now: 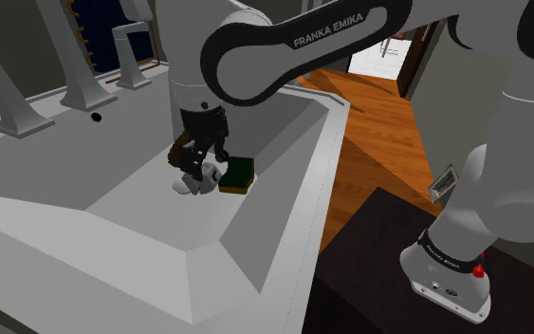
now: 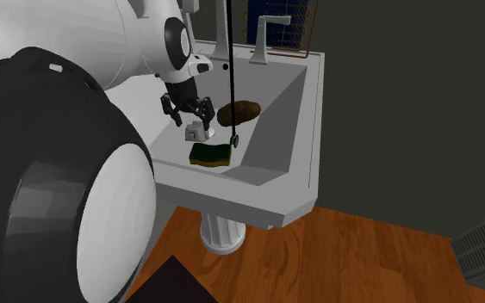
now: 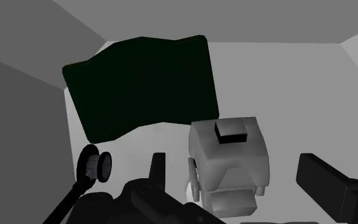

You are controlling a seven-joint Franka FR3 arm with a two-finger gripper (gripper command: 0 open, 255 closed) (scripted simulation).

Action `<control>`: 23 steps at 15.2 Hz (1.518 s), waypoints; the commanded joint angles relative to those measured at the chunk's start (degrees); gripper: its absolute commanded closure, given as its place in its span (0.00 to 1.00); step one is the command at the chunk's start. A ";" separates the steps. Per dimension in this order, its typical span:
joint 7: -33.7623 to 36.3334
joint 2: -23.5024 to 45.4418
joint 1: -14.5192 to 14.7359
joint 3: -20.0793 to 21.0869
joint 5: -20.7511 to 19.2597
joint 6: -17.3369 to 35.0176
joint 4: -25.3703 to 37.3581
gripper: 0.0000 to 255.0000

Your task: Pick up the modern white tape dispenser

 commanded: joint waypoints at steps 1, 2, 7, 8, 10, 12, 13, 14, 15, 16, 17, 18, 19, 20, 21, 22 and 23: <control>0.51 1.53 0.38 -0.07 -0.77 1.04 0.34 0.00; 0.64 1.74 0.40 -0.12 -0.91 1.73 -0.16 0.00; 1.26 2.84 0.48 -0.35 -1.61 4.82 -2.29 0.00; 1.27 2.85 0.48 -0.35 -1.61 4.82 -2.27 0.00; 1.26 2.79 0.48 -0.35 -1.59 4.77 -2.27 1.00; 1.25 2.78 0.48 -0.35 -1.59 4.77 -2.29 1.00; 1.26 2.78 0.48 -0.34 -1.59 4.79 -2.30 1.00; 1.26 2.80 0.48 -0.35 -1.60 4.78 -2.28 1.00; 1.26 2.79 0.49 -0.34 -1.59 4.77 -2.27 1.00; 1.26 2.79 0.49 -0.34 -1.59 4.76 -2.26 1.00; 1.27 2.79 0.49 -0.34 -1.59 4.75 -2.25 1.00; 1.27 2.85 0.49 -0.36 -1.61 4.82 -2.27 1.00; 1.12 2.58 0.46 -0.30 -1.45 4.15 -1.84 1.00; 0.98 2.32 0.44 -0.25 -1.28 3.48 -1.40 1.00; 0.85 2.09 0.42 -0.20 -1.14 2.80 -0.92 1.00; 0.71 1.87 0.41 -0.15 -0.99 2.12 -0.44 1.00; 0.58 1.65 0.39 -0.11 -0.85 1.44 0.05 1.00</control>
